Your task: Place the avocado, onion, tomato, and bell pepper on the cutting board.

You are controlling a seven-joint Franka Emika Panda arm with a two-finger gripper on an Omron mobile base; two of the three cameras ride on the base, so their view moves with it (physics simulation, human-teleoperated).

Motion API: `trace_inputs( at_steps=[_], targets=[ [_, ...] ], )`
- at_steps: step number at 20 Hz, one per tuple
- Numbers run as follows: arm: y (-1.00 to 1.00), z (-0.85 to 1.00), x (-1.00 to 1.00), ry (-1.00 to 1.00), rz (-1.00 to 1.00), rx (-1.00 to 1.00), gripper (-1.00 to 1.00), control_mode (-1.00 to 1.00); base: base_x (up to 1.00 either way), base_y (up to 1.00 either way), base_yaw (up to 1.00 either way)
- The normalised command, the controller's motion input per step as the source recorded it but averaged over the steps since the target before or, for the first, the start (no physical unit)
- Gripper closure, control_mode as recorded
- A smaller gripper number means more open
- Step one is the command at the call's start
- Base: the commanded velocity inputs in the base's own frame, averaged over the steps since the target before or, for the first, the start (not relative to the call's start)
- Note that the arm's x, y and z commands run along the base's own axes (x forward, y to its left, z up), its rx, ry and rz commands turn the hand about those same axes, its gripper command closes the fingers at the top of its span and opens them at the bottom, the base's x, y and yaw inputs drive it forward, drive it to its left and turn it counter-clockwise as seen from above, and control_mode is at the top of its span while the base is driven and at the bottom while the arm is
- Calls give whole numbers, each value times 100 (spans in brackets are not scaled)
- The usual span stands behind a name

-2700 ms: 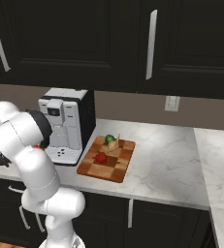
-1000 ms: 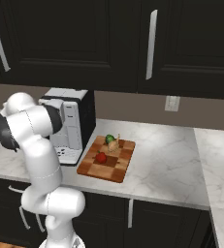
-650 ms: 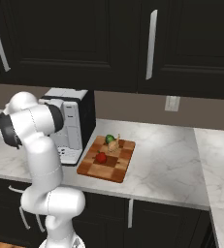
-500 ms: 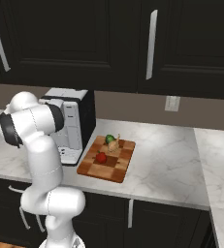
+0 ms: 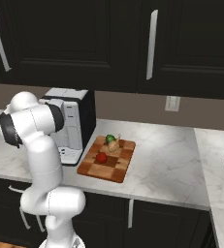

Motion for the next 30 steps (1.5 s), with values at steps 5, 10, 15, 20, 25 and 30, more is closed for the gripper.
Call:
trace_inputs(
  at_steps=[5,10,15,20,25,30],
  targets=[
    [-36,-6,0,0,0,0,-100,-100,0,0,0],
    [-29,-15,0,0,0,0,-100,-100,0,0,0],
    [-27,-25,1,-2,0,0,-100,-100,0,0,0],
    [-23,-37,9,-15,0,0,-100,-100,0,0,0],
    [-15,-31,4,-18,0,0,-100,-100,0,0,0],
    [-3,-3,0,-3,0,0,-100,-100,0,0,0]
  ],
)
